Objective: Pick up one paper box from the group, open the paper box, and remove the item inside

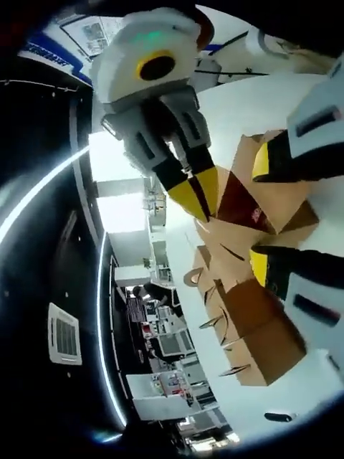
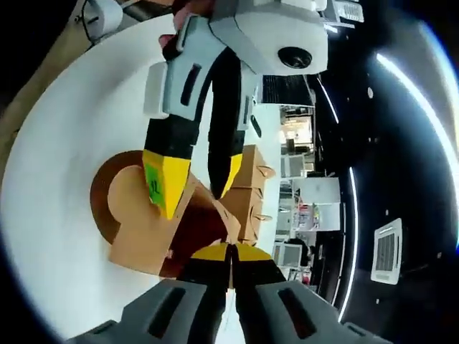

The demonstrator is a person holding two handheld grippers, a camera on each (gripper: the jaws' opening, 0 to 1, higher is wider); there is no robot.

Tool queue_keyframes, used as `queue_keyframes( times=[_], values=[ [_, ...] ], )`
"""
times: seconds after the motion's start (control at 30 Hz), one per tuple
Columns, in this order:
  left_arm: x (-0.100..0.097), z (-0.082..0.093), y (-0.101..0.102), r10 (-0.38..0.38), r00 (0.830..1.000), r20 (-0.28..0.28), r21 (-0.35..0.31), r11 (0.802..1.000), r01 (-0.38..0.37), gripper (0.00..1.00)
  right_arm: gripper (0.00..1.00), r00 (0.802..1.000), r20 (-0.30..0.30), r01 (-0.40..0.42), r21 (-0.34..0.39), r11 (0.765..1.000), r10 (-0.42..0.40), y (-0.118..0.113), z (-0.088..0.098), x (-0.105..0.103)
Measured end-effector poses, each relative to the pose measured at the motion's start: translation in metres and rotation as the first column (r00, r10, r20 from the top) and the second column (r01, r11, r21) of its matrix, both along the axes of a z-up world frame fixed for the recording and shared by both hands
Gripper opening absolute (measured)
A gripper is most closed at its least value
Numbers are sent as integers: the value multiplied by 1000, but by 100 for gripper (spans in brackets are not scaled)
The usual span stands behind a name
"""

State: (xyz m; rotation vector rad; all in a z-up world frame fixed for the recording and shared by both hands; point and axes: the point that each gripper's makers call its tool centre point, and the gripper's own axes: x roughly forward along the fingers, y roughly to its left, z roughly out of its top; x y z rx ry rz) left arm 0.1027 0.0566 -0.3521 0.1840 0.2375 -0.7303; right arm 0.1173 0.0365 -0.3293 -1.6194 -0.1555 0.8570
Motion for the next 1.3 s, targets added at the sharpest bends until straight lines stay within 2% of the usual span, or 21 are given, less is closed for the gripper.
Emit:
queue_keyframes(
  times=[0.07,0.1,0.13,0.17,0.2,0.3,0.4,0.43,0.5,0.6,0.67,0.7,0.73,0.8,0.83,0.93,1.13,1.23,1.3],
  values=[
    [9,9,6,84,996,44,-9,996,-83,32,3,1000,13,-6,-2,1000,6,1,0,0],
    [16,21,13,168,980,106,-30,986,-166,28,3,1000,19,-10,-3,1000,11,1,0,-1],
    [17,28,15,198,968,153,-10,980,-199,25,3,1000,22,-16,-4,1000,16,2,0,-1],
    [16,30,16,214,959,187,23,975,-222,21,3,1000,22,-20,-7,1000,20,2,0,-2],
    [15,29,15,217,957,190,48,972,-230,18,3,999,22,-25,-11,1000,25,2,-1,-2],
    [11,22,2,196,968,160,96,972,-213,16,3,999,21,-35,-12,999,35,2,-1,-3],
    [11,24,0,193,950,245,167,957,-237,16,3,999,28,-32,-25,999,32,1,-2,-1],
    [9,23,-2,199,951,236,162,957,-240,16,3,999,31,-34,-26,999,35,1,-2,-1],
    [7,24,0,210,945,250,183,948,-259,16,3,998,37,-44,-23,999,45,2,-2,-3],
    [0,24,-3,200,946,256,209,944,-256,9,3,998,25,-57,4,998,57,4,0,-5],
    [-5,22,-10,178,958,227,188,957,-222,10,3,998,27,-59,11,998,58,4,1,-4],
    [-5,21,-10,177,958,225,187,957,-220,10,3,998,32,-59,15,998,58,3,2,-2],
    [-5,18,-12,172,958,229,198,956,-219,12,3,998,34,-59,17,998,58,3,3,-2],
    [-4,16,-17,130,954,271,247,948,-199,23,3,998,32,-61,19,998,60,2,2,-1],
    [-4,13,-18,135,955,264,262,943,-206,24,3,997,31,-67,22,998,66,3,2,-2],
    [-1,14,-18,148,950,277,274,935,-225,25,3,996,35,-77,22,997,76,4,2,-3],
    [-4,24,-14,176,943,283,238,939,-247,26,3,997,40,-73,36,997,72,-4,5,0],
    [1,18,-8,191,941,278,284,920,-270,26,3,995,37,-96,42,994,94,-2,7,-3],
    [6,17,-5,199,942,269,293,915,-277,26,3,991,42,-126,38,991,124,2,8,-7]
  ],
)
